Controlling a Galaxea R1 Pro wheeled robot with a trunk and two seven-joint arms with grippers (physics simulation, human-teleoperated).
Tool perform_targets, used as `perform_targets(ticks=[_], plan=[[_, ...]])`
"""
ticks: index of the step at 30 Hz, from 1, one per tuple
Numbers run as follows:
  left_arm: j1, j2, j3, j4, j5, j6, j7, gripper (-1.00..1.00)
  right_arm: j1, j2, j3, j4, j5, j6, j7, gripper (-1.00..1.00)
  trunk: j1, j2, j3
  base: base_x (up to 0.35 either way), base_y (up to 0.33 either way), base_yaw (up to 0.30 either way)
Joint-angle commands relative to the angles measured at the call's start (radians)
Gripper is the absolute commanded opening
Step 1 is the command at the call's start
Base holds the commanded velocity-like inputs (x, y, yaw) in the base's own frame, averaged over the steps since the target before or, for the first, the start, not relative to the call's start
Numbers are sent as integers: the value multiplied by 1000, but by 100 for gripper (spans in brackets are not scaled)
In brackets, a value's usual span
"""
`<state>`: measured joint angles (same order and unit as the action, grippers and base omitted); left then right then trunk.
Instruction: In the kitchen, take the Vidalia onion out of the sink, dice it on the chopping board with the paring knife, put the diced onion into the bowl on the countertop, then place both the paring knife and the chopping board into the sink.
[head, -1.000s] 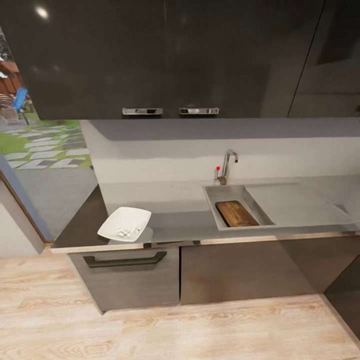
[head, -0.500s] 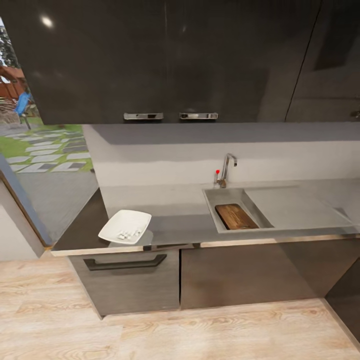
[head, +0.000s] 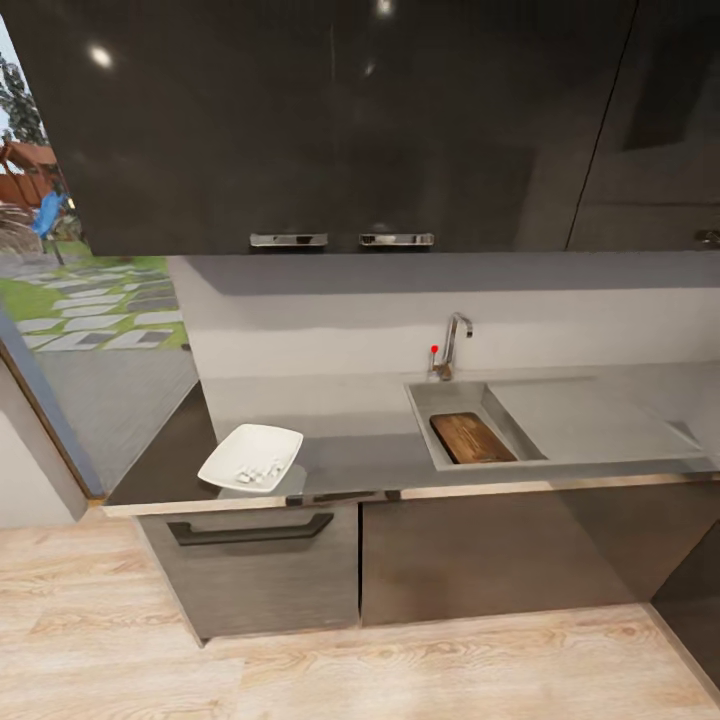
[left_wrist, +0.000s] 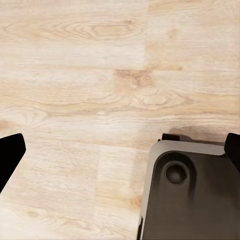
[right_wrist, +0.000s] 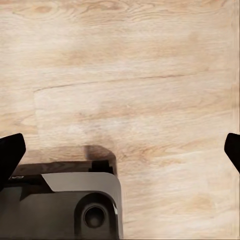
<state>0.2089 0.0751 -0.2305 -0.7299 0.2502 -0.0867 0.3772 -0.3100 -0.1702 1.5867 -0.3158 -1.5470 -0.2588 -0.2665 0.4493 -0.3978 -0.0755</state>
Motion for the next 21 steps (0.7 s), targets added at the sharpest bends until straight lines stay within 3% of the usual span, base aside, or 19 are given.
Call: perform_targets(ticks=[1, 4, 7, 8, 11, 13, 15, 19, 21], plan=[[0, 2, -7, -1, 11, -3, 9, 100, -1, -1, 9, 11, -8, 15, -5, 100, 1, -2, -2, 0, 0, 0], [-1, 0, -7, 2, 13, 7, 11, 100, -1, -2, 9, 67, -8, 121, -3, 100, 1, -2, -2, 0, 0, 0], [-1, -19, -7, 5, 13, 56, 13, 100, -1, -1, 9, 90, -8, 213, -1, 100, 1, -2, -2, 0, 0, 0], [-2, -26, -7, 6, 12, 137, 12, 100, -1, 1, 9, 95, -8, 266, 0, 100, 1, -2, -2, 0, 0, 0], [-15, -29, -7, 29, 12, 284, 9, 100, -1, 4, 9, 97, -8, 304, 1, 100, 1, -2, -2, 0, 0, 0], [-37, -29, -7, 82, 11, 325, 8, 100, -1, 8, 9, 95, -8, 312, 1, 100, 1, -2, -2, 0, 0, 0], [-54, -29, -9, 164, 6, 278, 9, 100, -1, 33, 9, 97, -8, 316, -3, 100, 1, -2, -2, 0, 0, 0], [-58, -30, -11, 310, 5, 95, 7, 100, -1, 40, 8, 98, -7, 315, -4, 100, 1, -2, -2, 0, 0, 0], [-58, -29, -11, 358, 5, 37, 6, 100, -1, 42, 9, 98, -7, 312, -2, 100, 1, -2, -2, 0, 0, 0]])
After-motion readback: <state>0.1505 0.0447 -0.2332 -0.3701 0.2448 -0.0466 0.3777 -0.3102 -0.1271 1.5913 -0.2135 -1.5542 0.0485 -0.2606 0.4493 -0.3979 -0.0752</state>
